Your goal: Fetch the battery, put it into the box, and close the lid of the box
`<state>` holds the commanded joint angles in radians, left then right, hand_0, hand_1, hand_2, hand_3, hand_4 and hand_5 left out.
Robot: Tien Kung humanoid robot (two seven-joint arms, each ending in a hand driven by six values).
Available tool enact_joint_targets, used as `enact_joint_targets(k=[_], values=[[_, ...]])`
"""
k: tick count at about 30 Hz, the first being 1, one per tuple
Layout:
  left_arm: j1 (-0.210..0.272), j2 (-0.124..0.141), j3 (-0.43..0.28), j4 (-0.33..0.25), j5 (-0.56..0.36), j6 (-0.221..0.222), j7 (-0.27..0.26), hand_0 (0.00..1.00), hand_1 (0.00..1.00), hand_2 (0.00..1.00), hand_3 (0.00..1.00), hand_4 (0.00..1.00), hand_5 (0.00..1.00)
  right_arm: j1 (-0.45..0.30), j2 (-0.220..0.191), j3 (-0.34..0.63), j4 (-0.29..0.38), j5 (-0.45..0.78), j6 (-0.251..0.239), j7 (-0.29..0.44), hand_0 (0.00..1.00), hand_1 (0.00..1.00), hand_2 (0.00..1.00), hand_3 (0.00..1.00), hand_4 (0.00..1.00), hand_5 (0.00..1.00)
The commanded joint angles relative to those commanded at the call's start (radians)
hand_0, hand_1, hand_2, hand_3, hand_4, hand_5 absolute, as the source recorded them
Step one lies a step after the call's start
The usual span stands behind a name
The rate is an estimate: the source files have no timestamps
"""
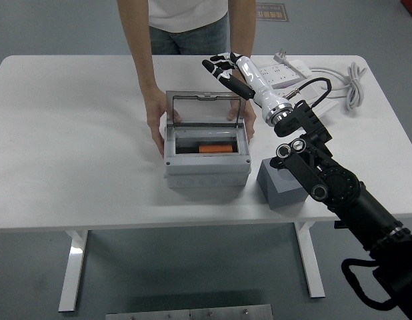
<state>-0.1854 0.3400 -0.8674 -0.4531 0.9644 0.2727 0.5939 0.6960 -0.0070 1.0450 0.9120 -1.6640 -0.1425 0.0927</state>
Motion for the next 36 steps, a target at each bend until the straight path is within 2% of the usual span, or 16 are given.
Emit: enact_joint_targets(k=[10,18,25,26,31,32,36], values=[[-0.001,-0.002,0.008,0.002,-0.009,0.003,-0.009,0.619,0.689,0.573,0.567,0.557,0.002,0.003,-0.008,-0.082,-0.003,0.013,0.005,-0.012,0.956,0.818,0.78,0.805,0.998,0.998],[0.0,0.0,0.015,0.003,-0.021,0.01,-0.018,0.618,0.689,0.571,0.567,0.556,0.002,0.008,-0.047,-0.17,0.008,0.034,0.015,-0.031,0.955,0.817,0.782,0.81,0.998,0.998],[0.002,0.0,0.019,0.003,-0.027,0.017,-0.023,0.619,0.689,0.572,0.567,0.556,0.002,0.013,-0.075,-0.206,0.031,0.032,0.014,-0.043,0.933,0.804,0.78,0.812,0.998,0.998],[0.002,0.0,0.019,0.004,-0.028,0.018,-0.024,0.619,0.689,0.572,0.567,0.555,0.002,0.015,-0.079,-0.207,0.034,0.031,0.013,-0.044,0.878,0.77,0.774,0.81,0.998,0.998],[0.004,0.0,0.022,0.004,-0.032,0.022,-0.027,0.619,0.689,0.572,0.567,0.555,0.002,0.019,-0.089,-0.21,0.044,0.024,0.007,-0.048,0.878,0.77,0.774,0.81,0.998,0.998],[0.005,0.0,0.022,0.004,-0.033,0.022,-0.027,0.619,0.689,0.574,0.567,0.556,0.002,0.02,-0.092,-0.211,0.046,0.023,0.006,-0.049,0.756,0.685,0.739,0.806,0.998,0.998],[0.008,0.002,0.025,0.004,-0.039,0.025,-0.03,0.619,0.689,0.574,0.567,0.556,0.002,0.025,-0.1,-0.218,0.059,0.013,0.003,-0.055,0.756,0.685,0.739,0.806,0.998,0.998]])
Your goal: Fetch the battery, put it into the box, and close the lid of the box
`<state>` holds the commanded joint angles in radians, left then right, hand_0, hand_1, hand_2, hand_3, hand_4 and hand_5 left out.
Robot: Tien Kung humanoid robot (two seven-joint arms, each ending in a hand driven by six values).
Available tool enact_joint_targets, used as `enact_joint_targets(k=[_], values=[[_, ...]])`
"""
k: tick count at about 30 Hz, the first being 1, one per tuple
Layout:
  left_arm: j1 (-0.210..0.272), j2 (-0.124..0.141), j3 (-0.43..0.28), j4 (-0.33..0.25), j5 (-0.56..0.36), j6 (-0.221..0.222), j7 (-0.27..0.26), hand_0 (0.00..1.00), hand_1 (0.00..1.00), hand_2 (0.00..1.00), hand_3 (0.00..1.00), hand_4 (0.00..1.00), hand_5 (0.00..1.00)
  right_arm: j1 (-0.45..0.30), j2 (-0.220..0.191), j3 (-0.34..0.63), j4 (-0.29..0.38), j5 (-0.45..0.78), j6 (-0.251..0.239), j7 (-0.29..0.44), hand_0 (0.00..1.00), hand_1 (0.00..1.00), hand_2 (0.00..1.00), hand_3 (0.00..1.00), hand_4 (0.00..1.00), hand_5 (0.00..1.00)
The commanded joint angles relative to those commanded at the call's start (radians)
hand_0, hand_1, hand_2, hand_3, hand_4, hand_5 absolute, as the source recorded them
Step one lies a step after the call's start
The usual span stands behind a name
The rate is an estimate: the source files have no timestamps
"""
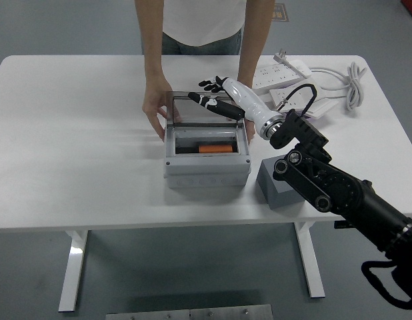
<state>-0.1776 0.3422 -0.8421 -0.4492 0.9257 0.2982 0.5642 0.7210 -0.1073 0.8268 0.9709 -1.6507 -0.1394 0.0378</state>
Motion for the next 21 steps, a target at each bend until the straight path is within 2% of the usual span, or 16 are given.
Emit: enact_joint_targets(k=[1,13,14,21], values=[[0.001,0.0,0.001,0.0,-0.001,0.001,-0.001,0.619,0.689,0.573,0.568,0.553,0.002,0.001,-0.002,-0.002,0.003,-0.002,0.0,-0.002,0.73,0.658,0.721,0.806,0.998,0.998],[0.006,0.002,0.007,0.001,-0.011,0.008,-0.007,0.619,0.689,0.574,0.568,0.553,0.002,0.006,-0.023,-0.018,0.027,-0.017,0.001,-0.017,0.698,0.632,0.716,0.805,0.998,0.998],[0.006,0.002,0.007,0.001,-0.011,0.008,-0.007,0.619,0.689,0.574,0.568,0.554,0.002,0.006,-0.023,-0.019,0.027,-0.017,0.001,-0.018,0.646,0.588,0.71,0.804,0.998,0.998],[0.008,0.002,0.008,0.001,-0.014,0.01,-0.008,0.62,0.69,0.575,0.568,0.554,0.002,0.003,-0.029,-0.026,0.035,-0.023,0.004,-0.023,0.636,0.585,0.707,0.803,0.998,0.998]])
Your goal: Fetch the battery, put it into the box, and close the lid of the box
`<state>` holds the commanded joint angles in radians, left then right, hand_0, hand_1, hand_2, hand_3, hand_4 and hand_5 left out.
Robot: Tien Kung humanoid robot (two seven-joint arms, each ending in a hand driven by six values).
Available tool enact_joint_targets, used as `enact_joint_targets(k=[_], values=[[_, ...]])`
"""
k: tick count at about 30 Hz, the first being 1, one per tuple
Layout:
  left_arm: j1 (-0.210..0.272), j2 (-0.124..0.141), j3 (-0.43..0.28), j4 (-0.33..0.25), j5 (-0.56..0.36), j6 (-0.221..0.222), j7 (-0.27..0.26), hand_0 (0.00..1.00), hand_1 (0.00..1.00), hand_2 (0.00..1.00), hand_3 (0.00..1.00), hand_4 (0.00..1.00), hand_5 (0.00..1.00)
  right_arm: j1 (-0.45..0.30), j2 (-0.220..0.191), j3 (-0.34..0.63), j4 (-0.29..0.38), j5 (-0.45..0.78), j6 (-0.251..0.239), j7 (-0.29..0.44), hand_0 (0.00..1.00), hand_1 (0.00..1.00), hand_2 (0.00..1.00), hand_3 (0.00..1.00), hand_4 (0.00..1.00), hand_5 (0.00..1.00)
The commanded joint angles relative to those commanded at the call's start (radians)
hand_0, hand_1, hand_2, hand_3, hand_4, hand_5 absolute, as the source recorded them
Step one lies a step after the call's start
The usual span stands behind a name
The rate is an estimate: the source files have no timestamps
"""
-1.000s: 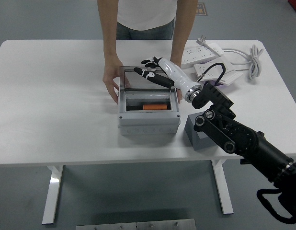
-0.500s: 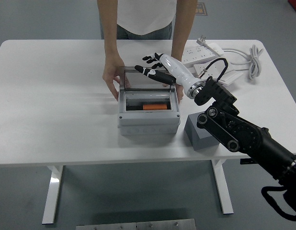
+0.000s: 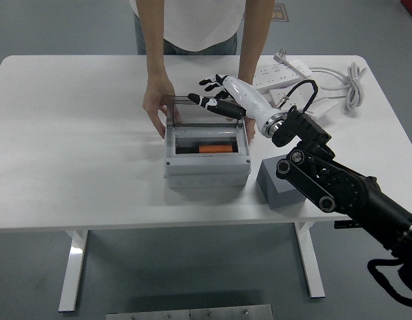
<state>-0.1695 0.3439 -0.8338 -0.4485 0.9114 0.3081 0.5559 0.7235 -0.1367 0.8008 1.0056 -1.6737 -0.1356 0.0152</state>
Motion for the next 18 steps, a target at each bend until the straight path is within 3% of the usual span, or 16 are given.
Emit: enact_joint_targets(k=[18], values=[[0.008,-0.003,0.002,-0.001,-0.007,0.005,0.001,0.62,0.69,0.575,0.568,0.55,0.002,-0.014,-0.036,0.0,0.095,-0.053,0.075,-0.102,0.61,0.55,0.694,0.793,0.998,0.998]])
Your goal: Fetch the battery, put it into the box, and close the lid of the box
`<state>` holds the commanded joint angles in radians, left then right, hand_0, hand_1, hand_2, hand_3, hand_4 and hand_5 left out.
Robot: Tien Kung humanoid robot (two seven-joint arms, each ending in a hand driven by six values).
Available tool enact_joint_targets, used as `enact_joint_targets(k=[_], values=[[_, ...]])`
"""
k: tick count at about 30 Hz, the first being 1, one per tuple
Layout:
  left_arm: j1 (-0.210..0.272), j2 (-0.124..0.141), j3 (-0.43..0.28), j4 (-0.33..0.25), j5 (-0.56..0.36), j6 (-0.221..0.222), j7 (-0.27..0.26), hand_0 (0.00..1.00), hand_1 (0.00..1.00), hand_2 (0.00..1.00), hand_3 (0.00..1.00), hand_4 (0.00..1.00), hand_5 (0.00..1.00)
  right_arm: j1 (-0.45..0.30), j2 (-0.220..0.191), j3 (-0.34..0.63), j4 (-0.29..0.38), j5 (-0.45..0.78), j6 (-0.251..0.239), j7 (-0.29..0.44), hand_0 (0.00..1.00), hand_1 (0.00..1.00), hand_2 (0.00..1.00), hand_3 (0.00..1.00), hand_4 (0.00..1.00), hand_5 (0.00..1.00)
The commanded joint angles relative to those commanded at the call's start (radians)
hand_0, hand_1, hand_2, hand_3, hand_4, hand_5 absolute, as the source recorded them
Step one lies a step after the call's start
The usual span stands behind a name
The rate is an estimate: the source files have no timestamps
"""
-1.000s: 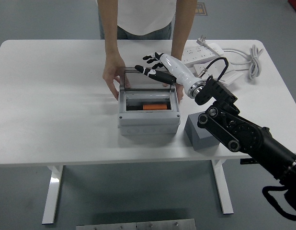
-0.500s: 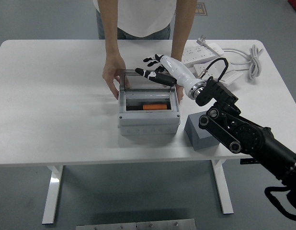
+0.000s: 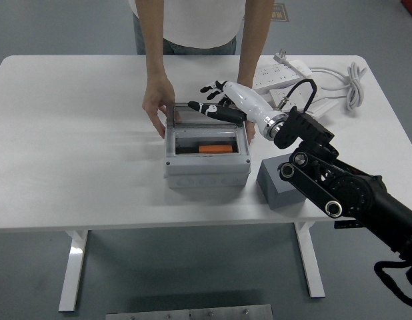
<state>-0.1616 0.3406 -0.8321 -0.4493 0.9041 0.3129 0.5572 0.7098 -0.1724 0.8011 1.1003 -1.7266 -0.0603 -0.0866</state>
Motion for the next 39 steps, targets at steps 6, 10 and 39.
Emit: enact_joint_targets(k=[6,10,39], values=[[-0.001,-0.001,-0.001,0.0,0.002,-0.001,0.002,0.622,0.691,0.574,0.568,0.55,0.002,0.001,-0.003,0.001,0.009,-0.016,0.023,-0.023,0.605,0.542,0.691,0.791,0.998,0.998],[-0.001,-0.001,-0.001,0.0,0.002,-0.001,0.002,0.622,0.691,0.574,0.567,0.549,0.002,0.0,-0.003,0.002,0.005,-0.019,0.032,-0.031,0.608,0.546,0.692,0.793,0.998,0.998],[0.001,-0.006,-0.02,-0.004,0.025,-0.001,0.019,0.623,0.691,0.572,0.565,0.544,0.002,-0.039,-0.032,0.06,0.143,-0.171,0.264,-0.235,0.562,0.504,0.693,0.792,0.998,0.998]])
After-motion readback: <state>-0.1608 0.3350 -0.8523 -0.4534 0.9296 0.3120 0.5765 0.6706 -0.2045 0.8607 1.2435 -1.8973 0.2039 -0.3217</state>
